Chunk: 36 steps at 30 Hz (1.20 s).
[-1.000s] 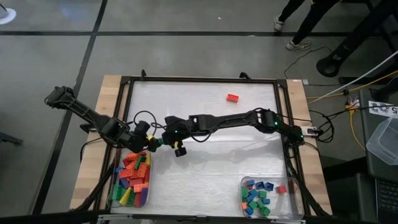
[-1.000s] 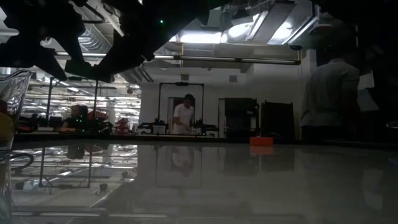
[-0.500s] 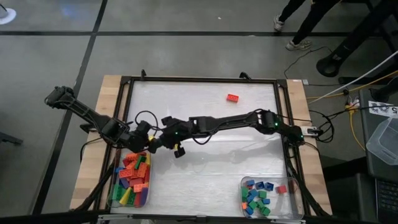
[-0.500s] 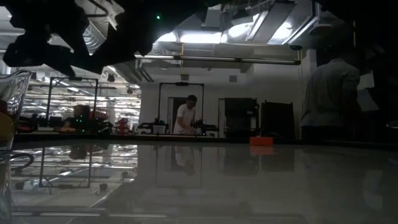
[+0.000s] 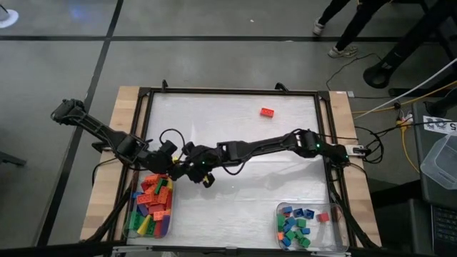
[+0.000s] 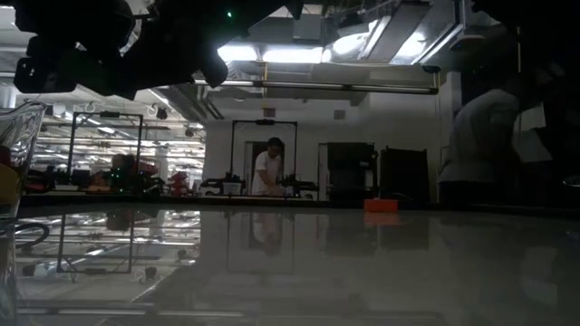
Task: Sort blocks by size
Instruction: Put the large green game piece into the left transparent bin
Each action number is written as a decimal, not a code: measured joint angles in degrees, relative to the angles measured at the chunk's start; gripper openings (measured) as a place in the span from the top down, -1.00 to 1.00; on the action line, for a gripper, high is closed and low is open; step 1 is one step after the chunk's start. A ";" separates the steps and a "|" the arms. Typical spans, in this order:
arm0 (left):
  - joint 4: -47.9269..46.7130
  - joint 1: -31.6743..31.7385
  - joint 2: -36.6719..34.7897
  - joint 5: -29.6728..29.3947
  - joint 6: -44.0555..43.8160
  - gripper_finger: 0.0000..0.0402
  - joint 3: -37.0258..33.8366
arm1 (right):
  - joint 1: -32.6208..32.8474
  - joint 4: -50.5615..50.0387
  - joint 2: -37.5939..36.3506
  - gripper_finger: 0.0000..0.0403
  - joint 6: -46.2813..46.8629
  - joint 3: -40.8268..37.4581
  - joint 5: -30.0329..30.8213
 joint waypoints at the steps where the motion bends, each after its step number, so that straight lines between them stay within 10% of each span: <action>1: 0.14 -0.02 0.00 0.88 -0.25 0.42 0.02 | 0.20 0.06 0.00 0.27 -0.42 0.00 0.11; 21: 1.78 -0.09 0.07 5.97 -1.83 0.48 0.00 | 1.90 0.11 0.02 0.01 -1.61 -0.09 7.73; 36: 2.26 -0.22 -0.78 17.29 -3.07 0.59 -0.09 | 1.61 -4.65 0.00 -0.30 0.14 -0.02 26.81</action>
